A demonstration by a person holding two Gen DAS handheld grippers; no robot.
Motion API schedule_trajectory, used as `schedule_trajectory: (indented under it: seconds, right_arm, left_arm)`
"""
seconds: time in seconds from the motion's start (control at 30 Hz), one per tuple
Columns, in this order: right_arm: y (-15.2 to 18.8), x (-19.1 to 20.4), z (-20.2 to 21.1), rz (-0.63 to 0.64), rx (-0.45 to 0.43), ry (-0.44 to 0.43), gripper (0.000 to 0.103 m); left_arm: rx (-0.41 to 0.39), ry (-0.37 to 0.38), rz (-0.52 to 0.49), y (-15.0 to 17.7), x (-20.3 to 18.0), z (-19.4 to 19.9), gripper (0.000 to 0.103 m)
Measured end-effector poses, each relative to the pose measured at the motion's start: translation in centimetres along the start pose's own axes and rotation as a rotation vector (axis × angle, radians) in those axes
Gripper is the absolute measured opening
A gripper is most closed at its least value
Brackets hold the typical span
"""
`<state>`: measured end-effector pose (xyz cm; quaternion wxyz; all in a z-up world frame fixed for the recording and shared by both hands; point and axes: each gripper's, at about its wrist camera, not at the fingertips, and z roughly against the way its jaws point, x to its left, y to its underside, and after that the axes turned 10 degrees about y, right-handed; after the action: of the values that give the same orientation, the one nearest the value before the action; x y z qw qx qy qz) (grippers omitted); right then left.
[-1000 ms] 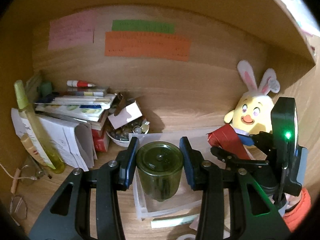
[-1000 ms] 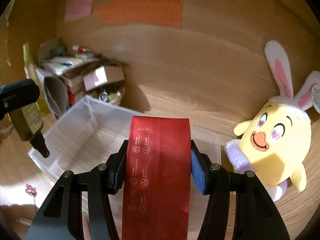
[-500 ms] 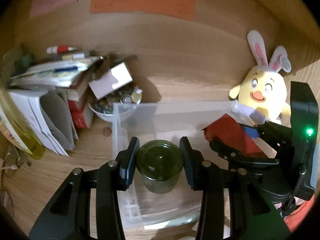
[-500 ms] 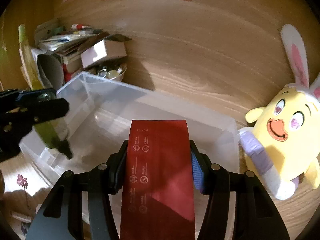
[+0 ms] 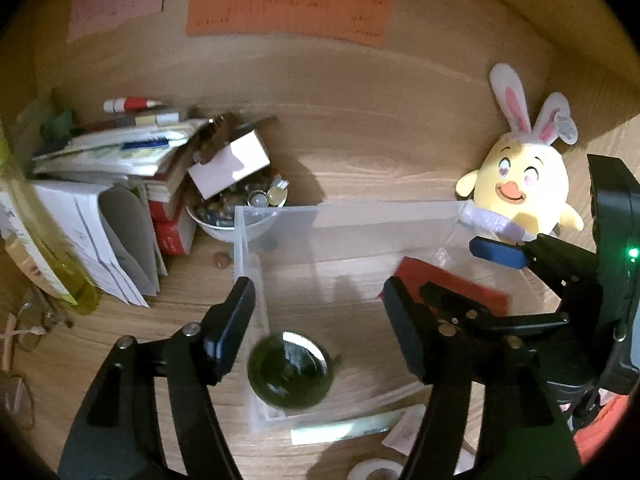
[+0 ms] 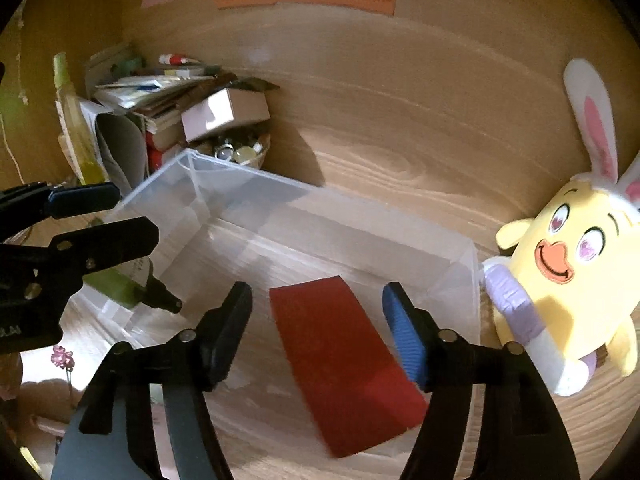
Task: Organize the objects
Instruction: 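Carry both items into the clear box and open both tools to release, then grasp the pink tube with the right tool while the left tool grasps the pink keychain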
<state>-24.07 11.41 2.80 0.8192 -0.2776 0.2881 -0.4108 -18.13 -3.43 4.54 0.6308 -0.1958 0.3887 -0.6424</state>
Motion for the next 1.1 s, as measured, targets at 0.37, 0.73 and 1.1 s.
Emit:
schedule_trajectory:
  seconds: [0.37,0.73,1.1]
  right_arm:
    - [0.1,-0.1,3.5,-0.006,-0.044,-0.009,0.075]
    - [2.0,-0.4,7.7,-0.017,-0.103,-0.024,0.083]
    - [4.9,0.9,9.1,0.007,-0.106,-0.056,0.083]
  left_arm:
    - [-0.060,-0.014,-0.034,0.8,-0.9,4.3,0.089]
    - [-0.079,-0.004,-0.033,3.0,-0.6,8.1,0.096]
    - [-0.034,-0.018,-0.068,6.2,-0.2,9.0,0.098]
